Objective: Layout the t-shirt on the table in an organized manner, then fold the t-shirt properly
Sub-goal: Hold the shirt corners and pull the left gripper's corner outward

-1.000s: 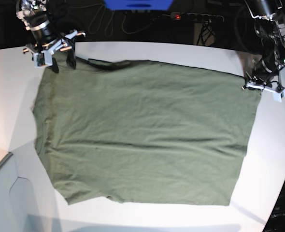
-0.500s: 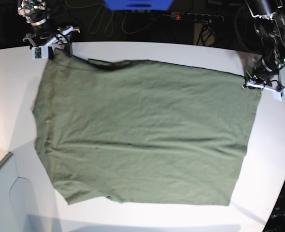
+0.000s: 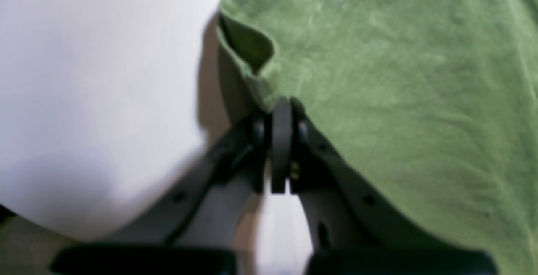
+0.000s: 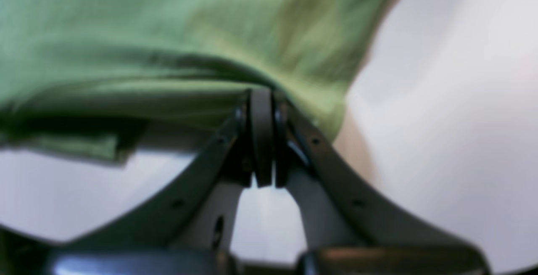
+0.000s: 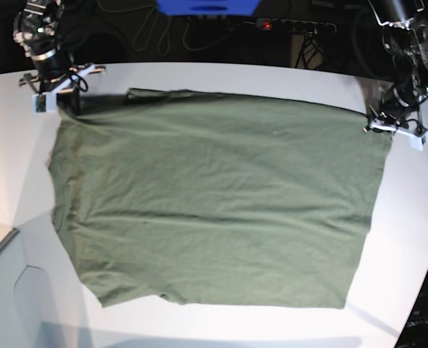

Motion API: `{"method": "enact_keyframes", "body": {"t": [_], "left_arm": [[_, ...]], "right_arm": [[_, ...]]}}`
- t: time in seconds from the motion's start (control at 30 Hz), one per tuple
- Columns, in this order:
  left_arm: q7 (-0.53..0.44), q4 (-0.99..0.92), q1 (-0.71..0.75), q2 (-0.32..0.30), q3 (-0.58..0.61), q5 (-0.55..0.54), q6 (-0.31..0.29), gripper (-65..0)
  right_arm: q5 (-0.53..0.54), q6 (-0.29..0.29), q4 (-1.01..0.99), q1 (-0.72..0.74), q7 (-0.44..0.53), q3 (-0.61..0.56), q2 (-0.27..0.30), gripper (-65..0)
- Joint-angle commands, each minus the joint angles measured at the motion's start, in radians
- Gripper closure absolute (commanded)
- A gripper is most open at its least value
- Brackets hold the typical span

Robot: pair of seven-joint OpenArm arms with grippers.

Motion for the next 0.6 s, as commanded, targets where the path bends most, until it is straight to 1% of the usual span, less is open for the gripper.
{"method": "enact_keyframes", "body": {"t": [0.0, 0.13, 0.2, 0.37, 0.43, 0.5, 0.57], "left_arm": [[-0.009, 0.019, 0.000, -0.016, -0.006, -0.009, -0.004, -0.9], [-0.009, 0.031, 0.011, -0.016, -0.006, -0.009, -0.004, -0.9], [-0.008, 0.031, 0.011, -0.016, -0.006, -0.009, -0.004, -0.9], [-0.008, 0.031, 0.011, -0.016, -0.005, -0.011, -0.004, -0.9], [-0.008, 0.031, 0.014, -0.014, -0.002, -0.011, -0.004, -0.9], [-0.008, 0.031, 0.023, -0.014, -0.002, -0.011, -0.004, -0.9], [-0.008, 0.031, 0.023, -0.014, -0.005, -0.011, -0.004, -0.9]], "right_arm": [[0.015, 0.015, 0.037, 0.022, 0.028, 0.004, 0.011, 0.0], [0.015, 0.015, 0.051, 0.109, 0.028, -0.002, 0.041, 0.0], [0.015, 0.015, 0.035, 0.164, 0.028, -0.004, 0.044, 0.0], [0.013, 0.015, -0.081, 0.309, 0.028, -0.005, 0.047, 0.0], [0.003, 0.015, -0.146, 0.356, 0.028, -0.005, 0.067, -0.3], [-0.071, 0.012, -0.213, 0.401, 0.028, -0.027, 0.076, -6.8], [-0.152, 0.012, -0.255, 0.436, 0.028, -0.031, 0.076, -16.1]]}}
